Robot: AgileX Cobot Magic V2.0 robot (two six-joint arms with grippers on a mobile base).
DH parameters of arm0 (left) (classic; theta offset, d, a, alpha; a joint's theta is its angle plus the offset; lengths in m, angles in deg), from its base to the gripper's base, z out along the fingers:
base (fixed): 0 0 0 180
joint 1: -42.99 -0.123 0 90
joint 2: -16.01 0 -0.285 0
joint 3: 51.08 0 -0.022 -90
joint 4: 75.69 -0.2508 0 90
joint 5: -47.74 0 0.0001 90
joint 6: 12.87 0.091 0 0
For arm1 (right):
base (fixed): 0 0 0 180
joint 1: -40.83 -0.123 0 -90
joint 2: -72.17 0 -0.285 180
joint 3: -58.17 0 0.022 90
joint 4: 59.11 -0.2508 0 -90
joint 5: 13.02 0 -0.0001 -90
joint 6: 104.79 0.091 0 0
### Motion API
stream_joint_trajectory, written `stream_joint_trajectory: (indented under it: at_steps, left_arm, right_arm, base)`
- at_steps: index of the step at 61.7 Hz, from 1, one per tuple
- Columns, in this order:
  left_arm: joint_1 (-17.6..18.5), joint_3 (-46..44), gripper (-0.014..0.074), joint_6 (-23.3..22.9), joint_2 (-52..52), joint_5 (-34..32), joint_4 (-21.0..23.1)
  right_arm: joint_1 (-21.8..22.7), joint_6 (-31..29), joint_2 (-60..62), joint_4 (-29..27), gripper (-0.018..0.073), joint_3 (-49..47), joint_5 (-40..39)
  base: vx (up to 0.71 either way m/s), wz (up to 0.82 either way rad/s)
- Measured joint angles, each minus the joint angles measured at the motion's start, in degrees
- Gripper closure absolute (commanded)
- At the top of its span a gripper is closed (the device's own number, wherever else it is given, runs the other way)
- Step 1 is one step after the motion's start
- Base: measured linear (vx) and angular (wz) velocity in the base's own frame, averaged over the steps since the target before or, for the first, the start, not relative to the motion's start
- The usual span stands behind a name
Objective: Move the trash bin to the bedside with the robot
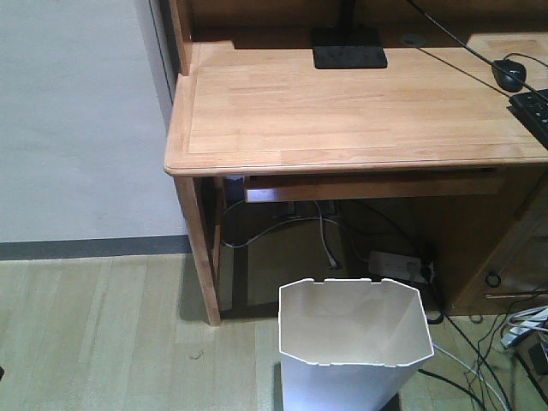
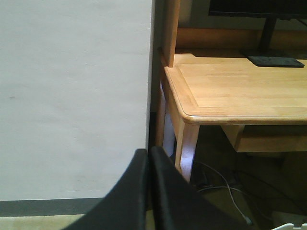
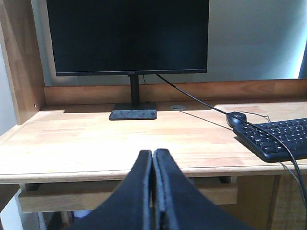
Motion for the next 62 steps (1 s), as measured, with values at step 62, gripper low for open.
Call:
stream_joint_trajectory:
  at_steps: [62]
  left_arm:
    - [0.0,0.0,0.0602,0.0,0.0,0.0,0.0]
  right_arm:
    - [0.0,0.0,0.0,0.0,0.0568,0.0,0.0]
  base:
    - [0.00,0.00]
